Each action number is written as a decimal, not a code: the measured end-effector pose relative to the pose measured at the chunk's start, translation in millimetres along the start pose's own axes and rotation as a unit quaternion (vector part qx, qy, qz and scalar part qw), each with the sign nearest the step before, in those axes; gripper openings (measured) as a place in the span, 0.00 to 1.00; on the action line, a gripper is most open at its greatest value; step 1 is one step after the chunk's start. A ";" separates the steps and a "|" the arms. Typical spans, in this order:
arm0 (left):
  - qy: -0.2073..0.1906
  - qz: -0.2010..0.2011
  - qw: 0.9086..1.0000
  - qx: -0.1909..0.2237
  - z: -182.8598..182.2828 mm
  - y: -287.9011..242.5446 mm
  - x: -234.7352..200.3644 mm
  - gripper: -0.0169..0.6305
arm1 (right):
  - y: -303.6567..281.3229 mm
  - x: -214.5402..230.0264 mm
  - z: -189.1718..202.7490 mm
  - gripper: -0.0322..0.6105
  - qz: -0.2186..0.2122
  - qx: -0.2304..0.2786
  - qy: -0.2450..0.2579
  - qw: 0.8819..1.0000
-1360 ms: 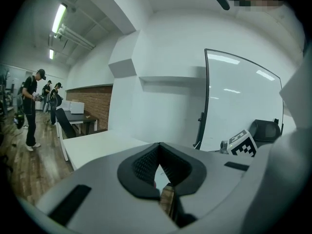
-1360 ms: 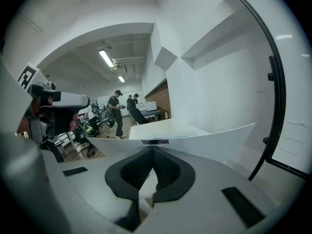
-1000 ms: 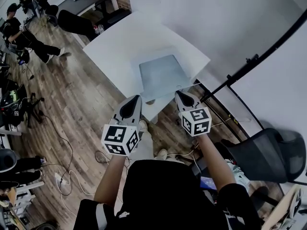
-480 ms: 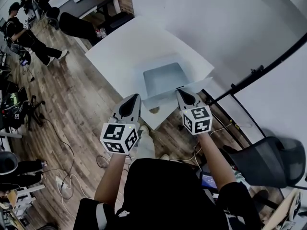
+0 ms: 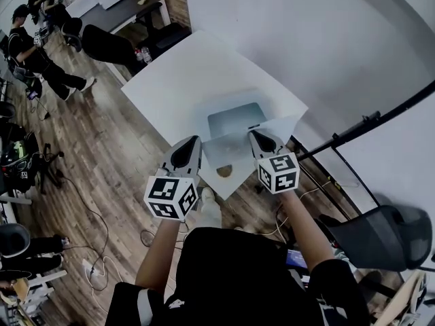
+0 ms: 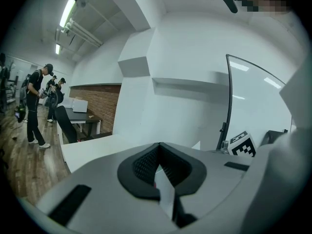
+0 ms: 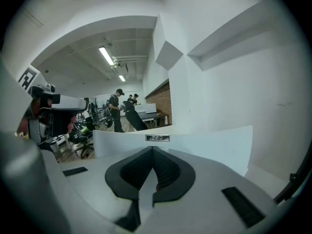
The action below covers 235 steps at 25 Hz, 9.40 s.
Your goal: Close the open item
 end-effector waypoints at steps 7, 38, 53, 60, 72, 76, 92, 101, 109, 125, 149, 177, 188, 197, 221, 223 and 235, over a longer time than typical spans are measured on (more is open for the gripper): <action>0.025 0.003 1.000 -0.012 9.2 -23.3 -38.9 0.04 | -32.2 -0.2 -11.0 0.11 0.014 -0.007 -0.003 1.000; 0.108 0.024 0.991 -0.076 59.3 -108.6 -136.8 0.04 | -146.3 22.3 -23.8 0.11 0.060 -0.073 -0.020 0.995; 0.124 0.054 0.984 -0.120 96.2 -143.9 -159.7 0.04 | -192.6 35.9 -13.5 0.11 0.078 -0.092 -0.040 0.992; 0.129 0.069 0.979 -0.139 107.8 -155.0 -159.9 0.04 | -202.7 43.5 -7.4 0.11 0.083 -0.101 -0.049 0.990; 0.139 0.081 0.972 -0.169 130.9 -168.6 -162.0 0.04 | -225.6 54.5 0.5 0.11 0.088 -0.114 -0.059 0.988; 0.138 0.083 0.972 -0.173 133.6 -172.8 -161.3 0.04 | -230.4 59.1 2.5 0.11 0.089 -0.118 -0.062 0.987; 0.141 0.081 0.968 -0.190 152.5 -180.3 -162.6 0.04 | -256.4 73.5 18.9 0.11 0.091 -0.142 -0.071 0.983; 0.151 0.083 0.966 -0.195 161.5 -183.9 -161.0 0.04 | -271.2 79.0 23.3 0.11 0.092 -0.169 -0.072 0.979; 0.159 0.078 0.964 -0.198 168.2 -184.5 -162.9 0.04 | -277.3 80.5 26.3 0.11 0.113 -0.195 -0.075 0.971; 0.160 0.079 0.965 -0.191 159.2 -177.8 -167.6 0.04 | -278.2 78.0 25.5 0.11 0.117 -0.208 -0.075 0.968; 0.108 0.068 0.982 -0.137 98.6 -134.8 -112.3 0.04 | -198.4 52.6 -3.5 0.11 0.077 -0.137 -0.032 0.987; 0.007 -0.001 1.000 -0.015 5.5 1.5 -10.2 0.04 | -6.9 -19.1 -38.1 0.11 0.007 0.017 -0.005 1.000; -0.016 -0.015 1.000 0.016 -12.2 37.1 25.2 0.04 | 53.1 -50.0 -48.2 0.11 -0.034 0.068 0.017 0.997; -0.026 -0.024 0.999 0.027 -17.6 67.3 51.9 0.04 | 93.9 -72.4 -48.3 0.11 -0.058 0.091 0.039 0.993; -0.038 -0.029 0.998 0.043 -21.9 113.1 97.6 0.04 | 159.2 -88.9 -24.4 0.11 -0.075 0.123 0.050 0.988; -0.037 -0.030 0.998 0.044 -20.4 116.5 97.8 0.04 | 161.1 -90.9 -23.0 0.11 -0.076 0.125 0.051 0.988; -0.027 -0.035 0.998 0.051 -19.5 135.5 97.7 0.04 | 175.5 -104.9 -26.5 0.11 -0.076 0.138 0.057 0.986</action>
Point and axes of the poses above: the fingertips, and each gripper's own axes: y backward along the fingers, x to its right, z out of its underside, the point moved 9 cm from there along y, backward along the fingers, and after that the axes turned 15 degrees about -y, right-handed, at the moved point
